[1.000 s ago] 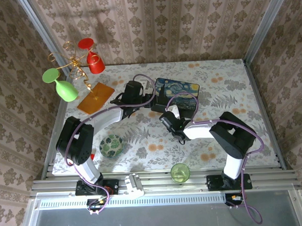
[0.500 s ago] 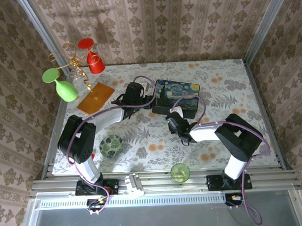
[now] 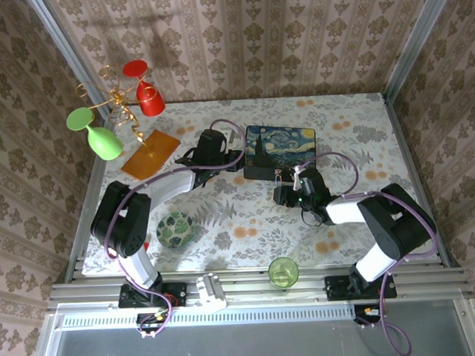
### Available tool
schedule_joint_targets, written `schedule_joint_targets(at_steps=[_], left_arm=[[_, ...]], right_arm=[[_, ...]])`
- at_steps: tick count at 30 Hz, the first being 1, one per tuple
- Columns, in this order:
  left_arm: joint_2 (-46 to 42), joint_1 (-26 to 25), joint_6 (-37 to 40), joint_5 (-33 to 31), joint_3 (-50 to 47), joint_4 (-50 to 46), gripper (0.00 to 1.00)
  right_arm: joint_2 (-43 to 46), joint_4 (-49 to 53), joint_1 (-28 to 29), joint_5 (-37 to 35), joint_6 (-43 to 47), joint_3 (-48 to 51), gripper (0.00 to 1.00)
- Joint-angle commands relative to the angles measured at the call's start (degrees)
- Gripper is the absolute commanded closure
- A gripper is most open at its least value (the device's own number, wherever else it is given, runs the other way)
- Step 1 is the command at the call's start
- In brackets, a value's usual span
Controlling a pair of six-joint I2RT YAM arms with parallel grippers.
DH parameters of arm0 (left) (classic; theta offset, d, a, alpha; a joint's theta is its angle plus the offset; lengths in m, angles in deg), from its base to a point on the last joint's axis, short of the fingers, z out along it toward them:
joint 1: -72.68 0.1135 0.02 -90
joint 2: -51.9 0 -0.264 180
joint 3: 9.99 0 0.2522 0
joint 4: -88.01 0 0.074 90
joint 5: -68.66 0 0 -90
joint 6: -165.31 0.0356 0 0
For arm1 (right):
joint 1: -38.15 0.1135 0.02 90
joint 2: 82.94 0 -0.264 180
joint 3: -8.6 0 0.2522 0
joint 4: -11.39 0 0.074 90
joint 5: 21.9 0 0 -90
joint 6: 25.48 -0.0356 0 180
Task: Unlock a padlock with a key
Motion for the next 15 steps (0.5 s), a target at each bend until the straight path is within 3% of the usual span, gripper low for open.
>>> schedule_joint_targets(at_steps=[1,4,8,11,15], left_arm=[[1.22,-0.39,1.14,0.42,1.26,0.32,0.5],[0.91,-0.31,1.46,0.14,1.24,0.1,0.5],[0.65,-0.31,1.75,0.13,1.36,0.14,0.5],[0.68,-0.31,1.84,-0.24,1.53,-0.08,0.5],[0.78,-0.39,1.43,0.56,1.33,0.28,0.5]], right_arm=[[4.28,0.05,-1.33,0.33,-2.66,1.22,0.53],[10.08,10.49,-0.08,-11.58,-3.4,0.3,0.53],[17.85,24.12,9.18,-32.16,-2.91,-3.17,0.52],[16.54,30.3,15.42,-41.68,-4.36,-6.87,0.49],[9.25,32.27,20.21,-47.15,-4.43,-11.08,0.4]])
